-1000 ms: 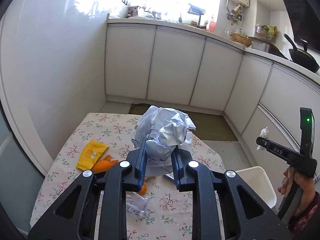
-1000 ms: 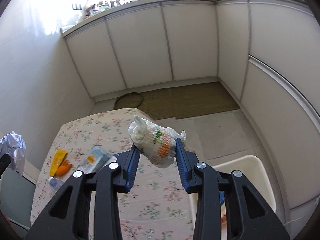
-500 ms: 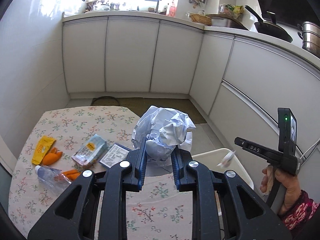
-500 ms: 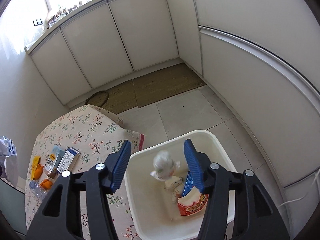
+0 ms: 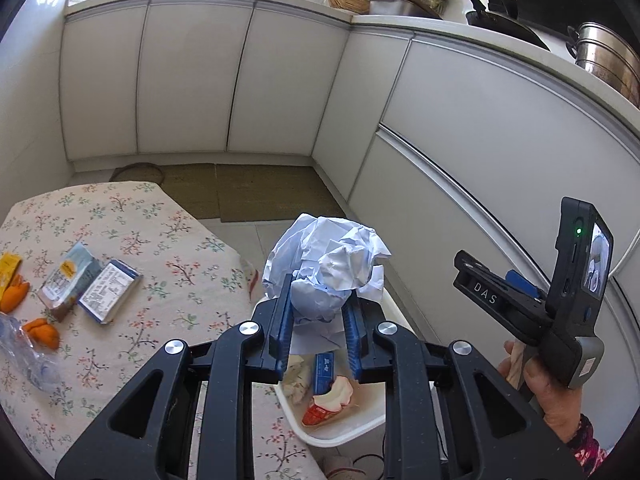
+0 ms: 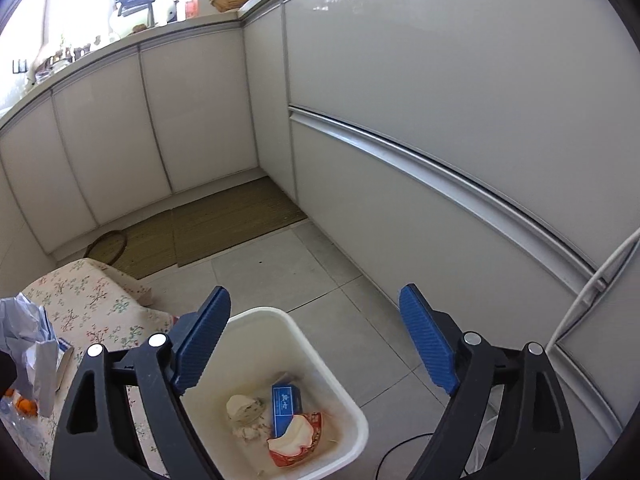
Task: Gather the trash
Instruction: 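Carry the foil ball and tissue scrap over the white bin and open both tools, then move both tools back over the table toward the yellow snack packet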
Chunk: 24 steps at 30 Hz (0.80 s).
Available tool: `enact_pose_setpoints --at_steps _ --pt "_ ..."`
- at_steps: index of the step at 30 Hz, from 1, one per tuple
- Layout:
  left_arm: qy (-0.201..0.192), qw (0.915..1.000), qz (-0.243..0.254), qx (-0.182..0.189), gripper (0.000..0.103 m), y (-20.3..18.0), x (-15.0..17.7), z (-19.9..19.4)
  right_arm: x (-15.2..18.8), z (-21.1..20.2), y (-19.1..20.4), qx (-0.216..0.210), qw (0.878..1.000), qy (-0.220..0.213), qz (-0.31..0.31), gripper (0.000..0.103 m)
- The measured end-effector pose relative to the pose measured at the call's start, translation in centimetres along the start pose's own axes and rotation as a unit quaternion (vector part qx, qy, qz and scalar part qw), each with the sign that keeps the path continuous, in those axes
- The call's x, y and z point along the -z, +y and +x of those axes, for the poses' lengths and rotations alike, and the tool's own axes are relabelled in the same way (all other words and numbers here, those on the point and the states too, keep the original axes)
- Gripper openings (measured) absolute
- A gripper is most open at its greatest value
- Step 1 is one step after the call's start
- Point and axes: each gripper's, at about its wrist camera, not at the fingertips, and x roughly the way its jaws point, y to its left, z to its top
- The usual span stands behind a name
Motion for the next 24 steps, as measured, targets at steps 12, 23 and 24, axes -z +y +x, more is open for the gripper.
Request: enact_pose_setpoints --at_steps 12,23,24 --pt "0.059 0.9973 0.04 0.02 0.035 -4.0 0.5 4.7 -0.4 0.2 -3.1 0.034 0.999 -0.001 0.039 0.088" --pt "0.033 0.9975 0.057 -0.027 0.084 -3.4 0.3 3.6 -0.3 -0.5 -2.4 0.051 0.998 -0.018 0.025 0.09" --pt "0.029 0.9972 0.059 -0.035 0.086 -3.3 0.2 3.4 -0.3 -0.6 -2.2 0.052 0.998 -0.021 0.021 0.09"
